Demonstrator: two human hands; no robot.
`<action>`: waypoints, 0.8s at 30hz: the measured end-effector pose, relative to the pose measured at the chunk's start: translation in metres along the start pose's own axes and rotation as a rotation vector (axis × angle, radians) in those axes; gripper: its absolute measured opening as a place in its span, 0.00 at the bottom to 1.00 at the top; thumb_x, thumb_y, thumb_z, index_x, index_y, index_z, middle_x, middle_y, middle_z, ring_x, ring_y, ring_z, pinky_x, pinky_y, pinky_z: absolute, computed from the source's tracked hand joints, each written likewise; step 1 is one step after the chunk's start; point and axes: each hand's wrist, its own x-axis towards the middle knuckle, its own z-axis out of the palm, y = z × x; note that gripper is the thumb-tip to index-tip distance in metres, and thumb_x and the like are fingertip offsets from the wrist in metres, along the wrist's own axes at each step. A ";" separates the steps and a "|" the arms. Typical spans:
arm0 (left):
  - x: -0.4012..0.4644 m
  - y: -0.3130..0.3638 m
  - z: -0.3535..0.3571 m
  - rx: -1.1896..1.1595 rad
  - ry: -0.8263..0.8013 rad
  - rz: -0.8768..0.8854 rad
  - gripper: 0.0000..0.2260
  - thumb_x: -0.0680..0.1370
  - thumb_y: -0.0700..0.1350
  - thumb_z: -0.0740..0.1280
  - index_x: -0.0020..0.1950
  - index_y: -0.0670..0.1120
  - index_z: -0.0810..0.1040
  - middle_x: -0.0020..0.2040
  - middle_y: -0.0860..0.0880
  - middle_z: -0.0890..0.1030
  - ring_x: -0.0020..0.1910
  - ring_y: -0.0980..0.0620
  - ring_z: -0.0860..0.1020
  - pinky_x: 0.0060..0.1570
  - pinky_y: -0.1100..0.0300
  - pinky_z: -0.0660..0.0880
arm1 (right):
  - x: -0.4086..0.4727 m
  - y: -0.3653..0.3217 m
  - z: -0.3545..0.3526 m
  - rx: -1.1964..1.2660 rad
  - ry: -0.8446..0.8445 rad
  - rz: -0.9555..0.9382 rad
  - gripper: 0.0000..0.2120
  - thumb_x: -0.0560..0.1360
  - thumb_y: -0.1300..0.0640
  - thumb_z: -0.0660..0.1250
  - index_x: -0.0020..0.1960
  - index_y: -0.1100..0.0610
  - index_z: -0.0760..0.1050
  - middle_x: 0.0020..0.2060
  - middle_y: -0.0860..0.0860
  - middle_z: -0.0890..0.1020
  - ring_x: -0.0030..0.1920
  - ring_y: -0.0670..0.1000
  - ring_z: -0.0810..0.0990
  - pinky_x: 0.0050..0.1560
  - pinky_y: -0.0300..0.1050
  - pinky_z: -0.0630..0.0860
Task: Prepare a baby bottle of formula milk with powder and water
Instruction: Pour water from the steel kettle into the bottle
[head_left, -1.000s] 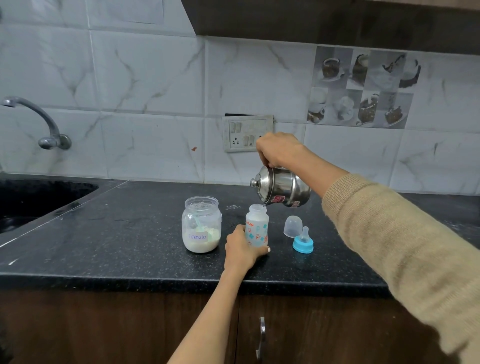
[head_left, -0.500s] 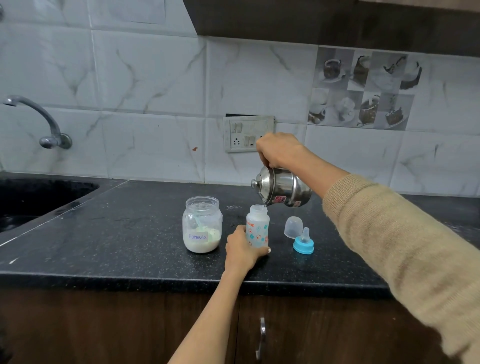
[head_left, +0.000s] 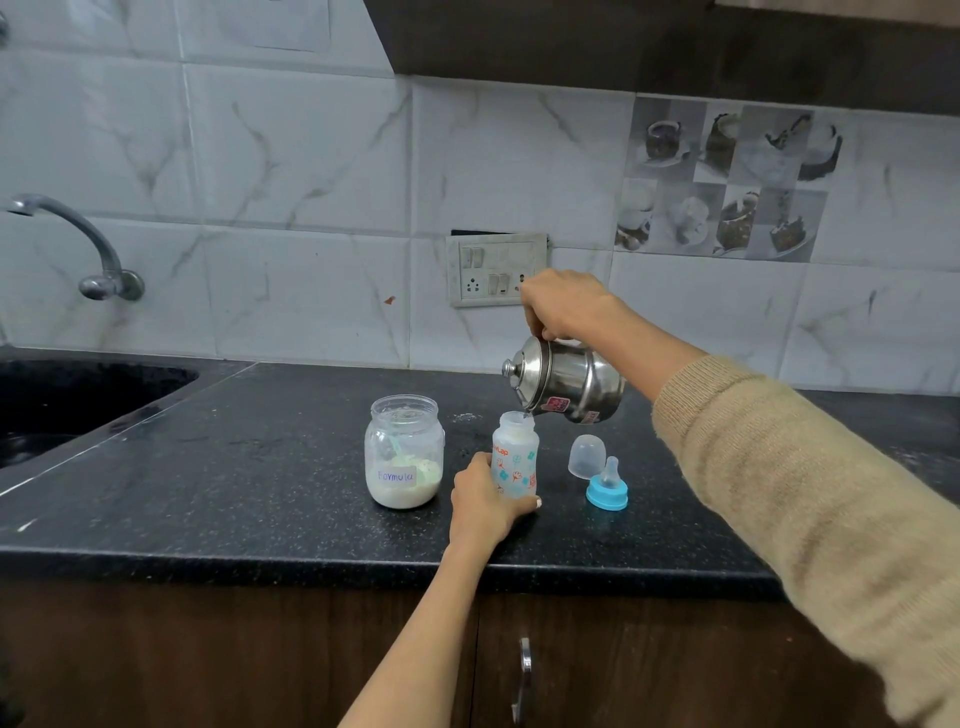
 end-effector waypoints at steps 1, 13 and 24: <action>0.000 0.000 0.000 -0.001 0.000 0.002 0.32 0.67 0.46 0.78 0.66 0.44 0.67 0.67 0.45 0.73 0.67 0.47 0.72 0.64 0.51 0.71 | -0.001 0.002 0.001 0.024 -0.008 0.011 0.11 0.73 0.71 0.65 0.52 0.61 0.79 0.48 0.56 0.82 0.50 0.55 0.81 0.51 0.48 0.77; -0.001 0.000 -0.001 0.000 0.004 0.010 0.33 0.66 0.46 0.79 0.66 0.43 0.68 0.66 0.45 0.74 0.66 0.47 0.72 0.64 0.51 0.72 | -0.006 0.051 0.026 0.397 -0.133 0.172 0.11 0.74 0.69 0.67 0.53 0.61 0.82 0.37 0.52 0.81 0.35 0.50 0.79 0.30 0.38 0.75; -0.005 0.002 -0.003 -0.004 0.011 0.020 0.33 0.65 0.46 0.79 0.64 0.43 0.69 0.64 0.45 0.75 0.64 0.47 0.74 0.62 0.53 0.73 | -0.002 0.088 0.054 0.851 -0.137 0.358 0.10 0.75 0.69 0.66 0.55 0.64 0.80 0.36 0.54 0.81 0.34 0.50 0.79 0.29 0.36 0.80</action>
